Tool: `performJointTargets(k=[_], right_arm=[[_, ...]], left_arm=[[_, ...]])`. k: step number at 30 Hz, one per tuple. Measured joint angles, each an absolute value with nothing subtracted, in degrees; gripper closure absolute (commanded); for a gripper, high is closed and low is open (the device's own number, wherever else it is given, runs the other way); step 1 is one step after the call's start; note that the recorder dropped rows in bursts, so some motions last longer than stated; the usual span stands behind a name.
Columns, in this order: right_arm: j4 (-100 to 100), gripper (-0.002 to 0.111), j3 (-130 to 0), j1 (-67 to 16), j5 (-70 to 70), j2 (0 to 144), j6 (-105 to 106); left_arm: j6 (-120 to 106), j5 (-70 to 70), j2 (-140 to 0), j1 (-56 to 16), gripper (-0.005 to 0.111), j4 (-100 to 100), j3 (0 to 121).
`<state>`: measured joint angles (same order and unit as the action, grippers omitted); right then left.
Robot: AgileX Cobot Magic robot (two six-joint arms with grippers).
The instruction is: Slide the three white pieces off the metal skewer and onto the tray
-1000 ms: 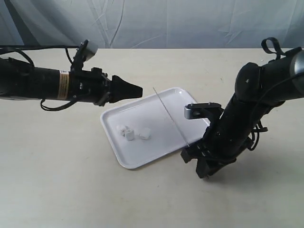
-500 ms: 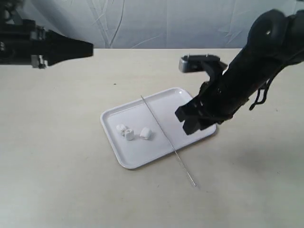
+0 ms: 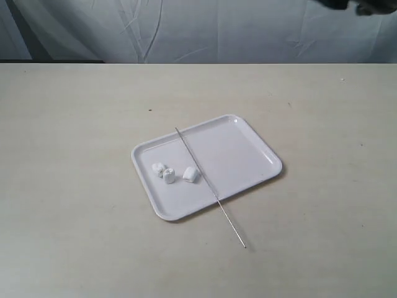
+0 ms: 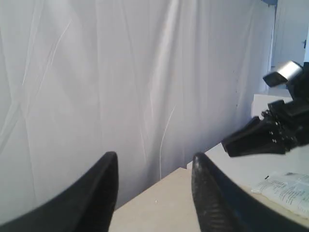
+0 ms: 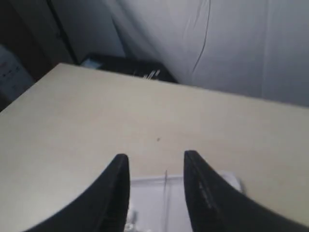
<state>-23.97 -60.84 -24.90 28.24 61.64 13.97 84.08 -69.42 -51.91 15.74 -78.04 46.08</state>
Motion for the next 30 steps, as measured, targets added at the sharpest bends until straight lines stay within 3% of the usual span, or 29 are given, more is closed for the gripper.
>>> performJointTargets(k=[10,13,20,30], right_arm=[[-2.1,0.107,-42.4,-24.9,27.9,32.2,9.1],[-1.6,0.109,-33.1,-24.9,28.7,22.2,8.4],[-0.8,0.109,-19.7,-24.9,30.6,5.4,7.7],[0.8,0.109,-18.7,-24.9,31.1,3.1,7.7]], left_arm=[[94.4,-53.1,-12.8,13.8,0.060,-91.5,27.6],[99.2,-44.2,-3.1,13.8,0.060,-92.6,22.0],[105.6,-44.4,-0.5,13.7,0.060,-98.7,16.7],[107.6,-47.3,-0.3,13.7,0.060,-100.2,13.8]])
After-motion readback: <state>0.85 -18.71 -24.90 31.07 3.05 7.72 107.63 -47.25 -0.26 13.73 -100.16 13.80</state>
